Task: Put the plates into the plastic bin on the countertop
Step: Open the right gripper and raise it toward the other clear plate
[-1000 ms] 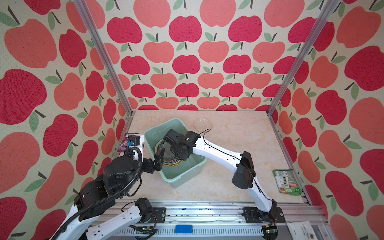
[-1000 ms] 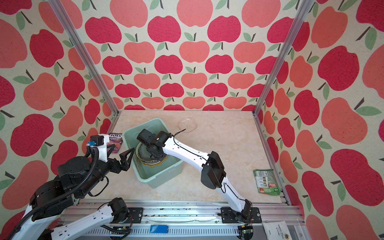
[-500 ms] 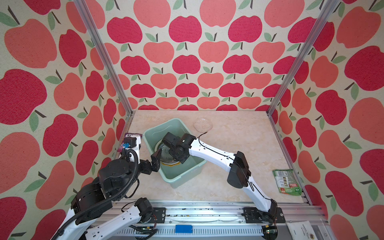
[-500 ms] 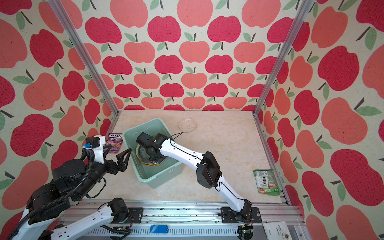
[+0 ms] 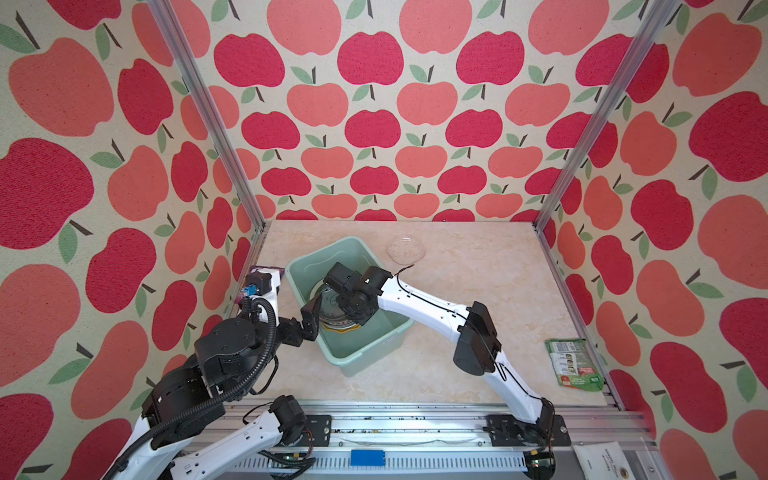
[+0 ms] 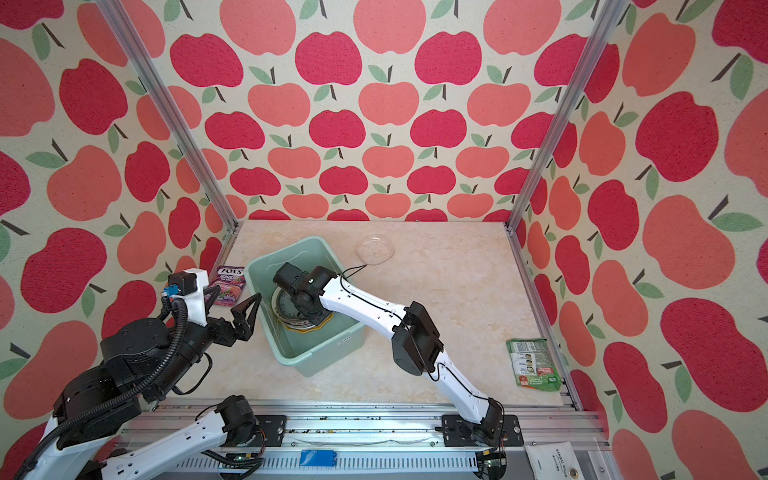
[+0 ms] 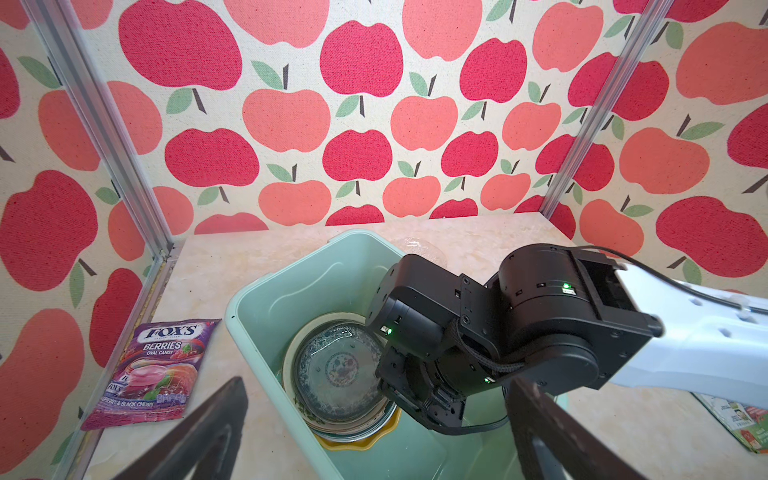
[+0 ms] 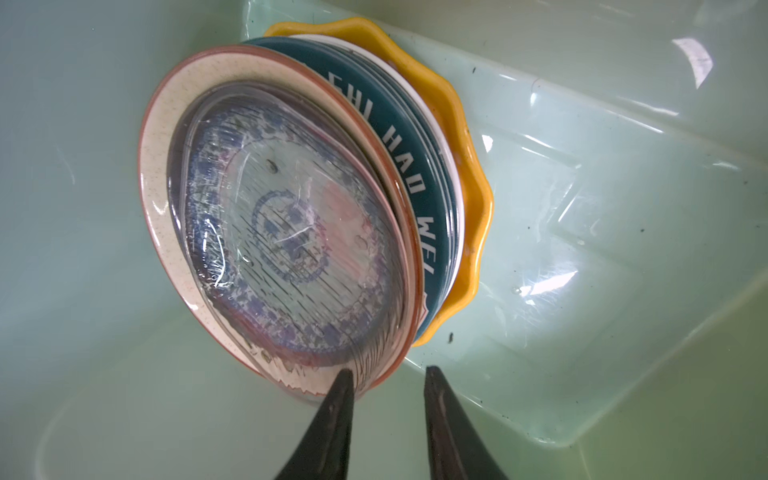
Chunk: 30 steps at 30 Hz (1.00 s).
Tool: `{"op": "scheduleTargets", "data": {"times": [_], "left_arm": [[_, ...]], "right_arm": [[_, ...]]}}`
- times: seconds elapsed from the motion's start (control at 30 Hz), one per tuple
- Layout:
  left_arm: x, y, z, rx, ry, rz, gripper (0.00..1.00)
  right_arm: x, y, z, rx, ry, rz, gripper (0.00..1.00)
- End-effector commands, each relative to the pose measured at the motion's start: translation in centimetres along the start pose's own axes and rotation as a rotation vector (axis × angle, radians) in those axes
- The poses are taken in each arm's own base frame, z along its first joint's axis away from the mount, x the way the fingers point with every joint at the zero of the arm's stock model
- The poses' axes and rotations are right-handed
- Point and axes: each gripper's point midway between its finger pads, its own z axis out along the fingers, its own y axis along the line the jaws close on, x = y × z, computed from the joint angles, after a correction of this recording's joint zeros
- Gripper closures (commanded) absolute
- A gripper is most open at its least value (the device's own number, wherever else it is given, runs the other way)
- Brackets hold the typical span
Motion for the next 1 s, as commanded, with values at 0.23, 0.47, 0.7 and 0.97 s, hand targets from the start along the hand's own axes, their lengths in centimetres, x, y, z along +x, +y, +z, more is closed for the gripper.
{"op": "scheduleTargets", "data": {"times": [0.23, 0.47, 0.7, 0.97], "left_arm": [[-0.7, 0.4, -0.3, -0.019, -0.02, 0.007, 0.01], [-2.0, 0.9, -0.6, -0.044, -0.053, 0.007, 0.01], [-3.1, 1.1, -0.8, -0.057, -0.093, -0.01, 0.01], [-4.7, 0.8, -1.4, -0.028, -0.145, -0.063, 0.01]], "right_arm": [[-1.2, 1.7, -1.5, -0.084, -0.015, -0.022, 0.49], [-1.2, 3.6, -5.0, -0.182, -0.055, -0.094, 0.31], [-0.9, 5.8, -8.4, -0.285, -0.082, -0.146, 0.27], [-3.2, 9.4, -15.6, -0.482, -0.202, -0.399, 0.29]]}}
